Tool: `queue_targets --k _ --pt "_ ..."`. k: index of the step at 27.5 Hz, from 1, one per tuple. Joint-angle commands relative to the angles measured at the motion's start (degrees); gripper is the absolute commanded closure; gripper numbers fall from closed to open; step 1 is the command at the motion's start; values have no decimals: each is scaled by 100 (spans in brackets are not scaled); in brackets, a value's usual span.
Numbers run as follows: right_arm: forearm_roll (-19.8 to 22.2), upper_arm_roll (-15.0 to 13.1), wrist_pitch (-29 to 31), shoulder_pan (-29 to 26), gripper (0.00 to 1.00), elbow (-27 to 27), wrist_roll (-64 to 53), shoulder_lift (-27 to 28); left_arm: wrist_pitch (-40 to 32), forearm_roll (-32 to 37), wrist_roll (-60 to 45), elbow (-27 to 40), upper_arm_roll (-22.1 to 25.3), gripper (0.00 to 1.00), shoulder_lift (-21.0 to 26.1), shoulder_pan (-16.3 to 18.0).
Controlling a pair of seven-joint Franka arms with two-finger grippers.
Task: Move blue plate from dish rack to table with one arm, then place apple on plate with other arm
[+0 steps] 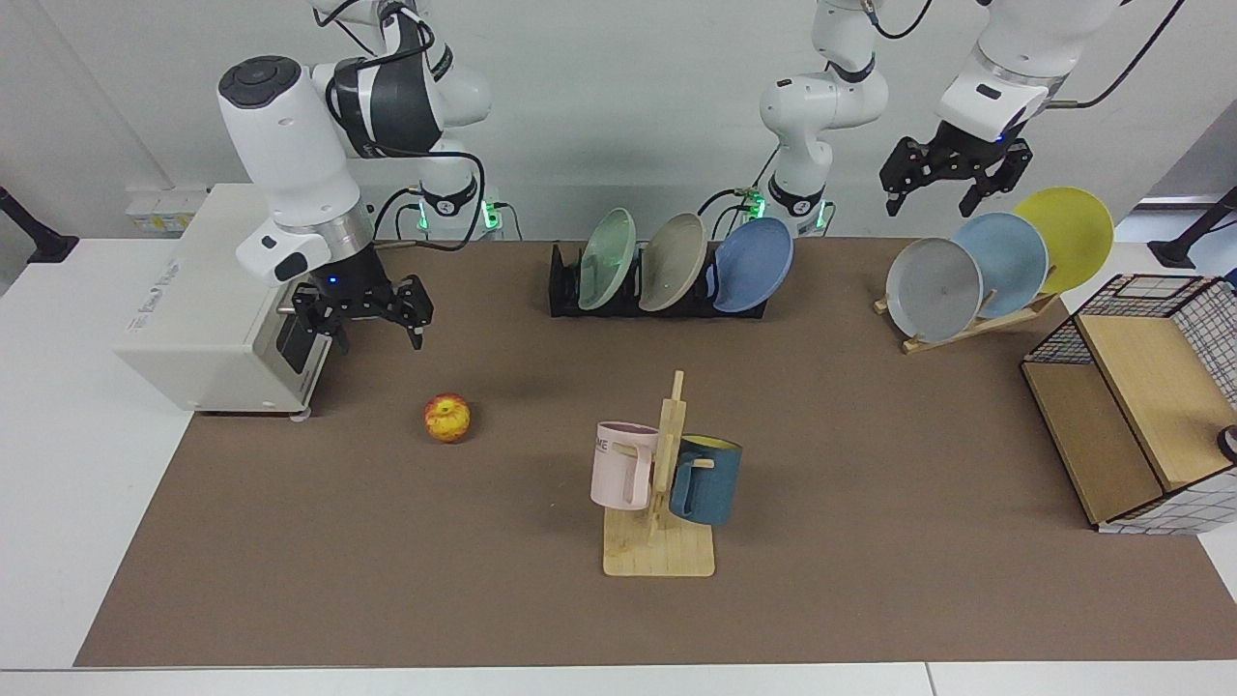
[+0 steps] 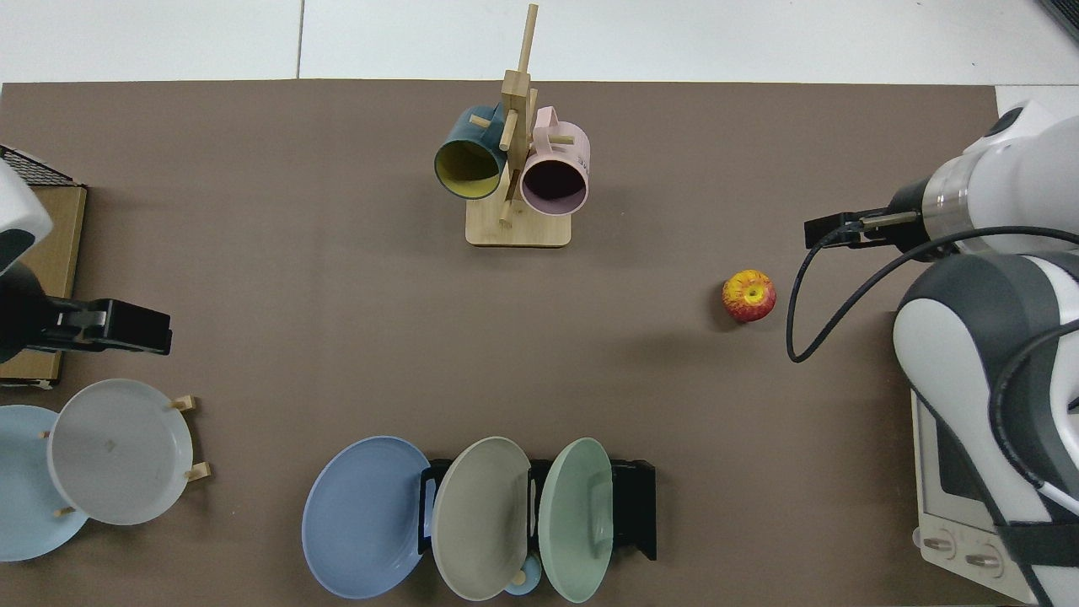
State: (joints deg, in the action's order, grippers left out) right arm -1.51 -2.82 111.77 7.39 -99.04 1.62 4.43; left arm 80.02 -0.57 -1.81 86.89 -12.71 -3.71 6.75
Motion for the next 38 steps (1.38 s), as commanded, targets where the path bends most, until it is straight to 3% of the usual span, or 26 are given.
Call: queue_targets --k 1,10,19,29,38 --pt "11 36 -94 -28 0 -98 -101 -117 5 -92 85 231 58 0 -157 -42" --pt "11 36 -103 -36 0 -98 -127 -117 93 -92 67 662 49 0 -402 -147" --pt "11 44 -121 -28 0 -141 -101 -152 1085 -330 67 2532 -179 0 -1369 -200" --pt "-7 62 -77 -28 0 -230 -101 -179 1955 -672 76 4360 -496 0 -2010 -332" --pt "19 62 99 121 0 -361 -39 -126 2571 -1006 137 5399 -724 1 -2389 -367"
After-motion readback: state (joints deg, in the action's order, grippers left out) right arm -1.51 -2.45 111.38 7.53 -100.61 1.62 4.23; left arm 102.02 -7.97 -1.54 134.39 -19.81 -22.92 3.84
